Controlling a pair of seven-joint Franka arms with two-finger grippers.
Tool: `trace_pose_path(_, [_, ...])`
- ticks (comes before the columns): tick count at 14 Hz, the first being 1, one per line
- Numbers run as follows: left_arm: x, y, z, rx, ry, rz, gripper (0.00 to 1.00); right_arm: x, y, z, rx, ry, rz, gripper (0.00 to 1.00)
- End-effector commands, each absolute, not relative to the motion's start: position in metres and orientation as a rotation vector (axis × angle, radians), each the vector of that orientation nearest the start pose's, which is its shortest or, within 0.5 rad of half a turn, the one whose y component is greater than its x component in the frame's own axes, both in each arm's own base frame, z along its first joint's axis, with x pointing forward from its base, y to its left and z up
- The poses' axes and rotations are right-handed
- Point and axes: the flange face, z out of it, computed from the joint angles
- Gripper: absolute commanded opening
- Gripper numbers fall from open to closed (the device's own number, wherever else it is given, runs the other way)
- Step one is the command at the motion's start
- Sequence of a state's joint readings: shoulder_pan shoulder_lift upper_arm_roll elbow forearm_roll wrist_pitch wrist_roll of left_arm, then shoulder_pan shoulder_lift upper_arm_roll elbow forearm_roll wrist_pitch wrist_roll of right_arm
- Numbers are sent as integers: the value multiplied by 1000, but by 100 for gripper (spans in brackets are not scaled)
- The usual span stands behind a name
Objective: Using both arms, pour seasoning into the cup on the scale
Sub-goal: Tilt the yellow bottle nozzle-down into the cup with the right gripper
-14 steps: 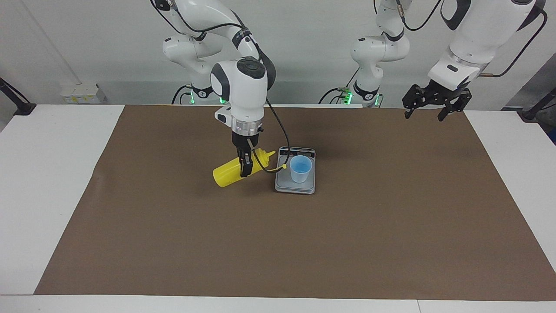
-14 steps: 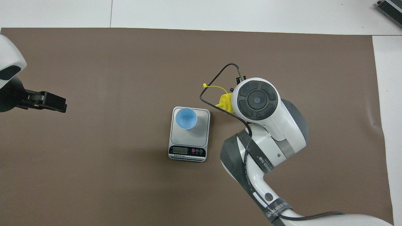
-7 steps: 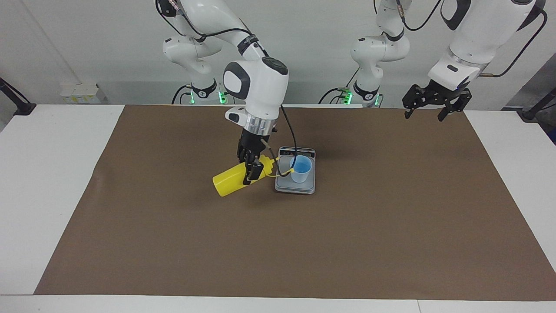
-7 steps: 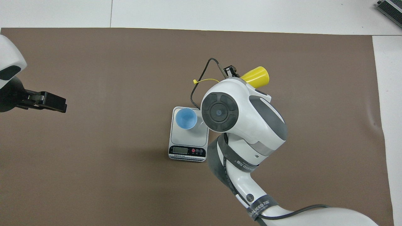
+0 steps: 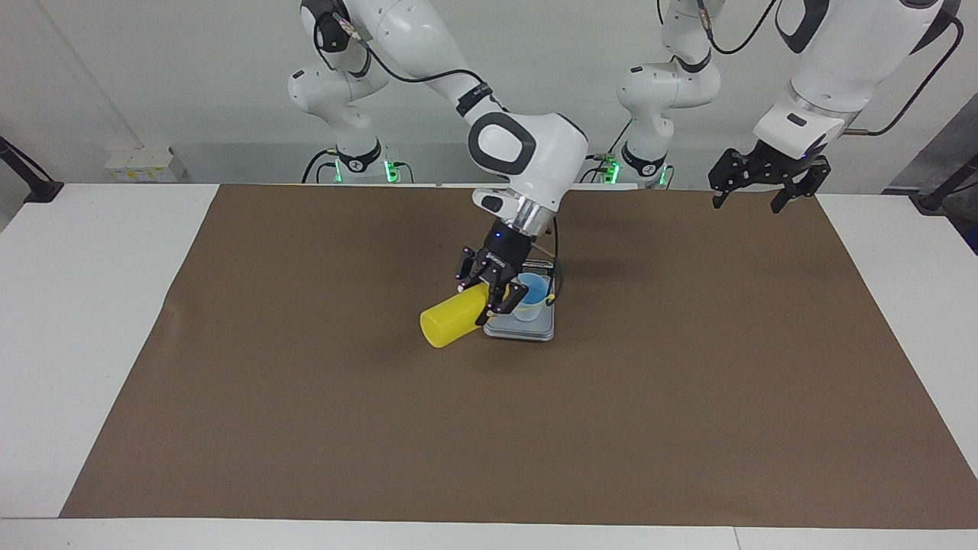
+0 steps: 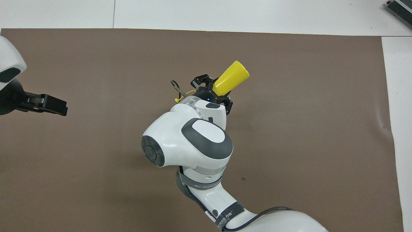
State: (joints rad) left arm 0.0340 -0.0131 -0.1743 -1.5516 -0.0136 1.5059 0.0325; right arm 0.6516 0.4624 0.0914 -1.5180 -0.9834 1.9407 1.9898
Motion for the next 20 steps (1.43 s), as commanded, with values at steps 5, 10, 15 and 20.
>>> trace_pose_path(5, [537, -70, 638, -3104, 309, 50, 100, 551, 429, 391, -2815, 1068, -1646, 0])
trace_pose_path(10, [537, -70, 637, -3104, 309, 50, 100, 550, 429, 389, -2817, 1048, -1654, 0])
trace_pose_path(15, [537, -70, 637, -3104, 311, 50, 100, 549, 429, 386, -2823, 1040, -1650, 0])
trace_pose_path(20, [535, -69, 639, -3105, 297, 57, 100, 550, 429, 392, -2813, 1106, -1608, 0])
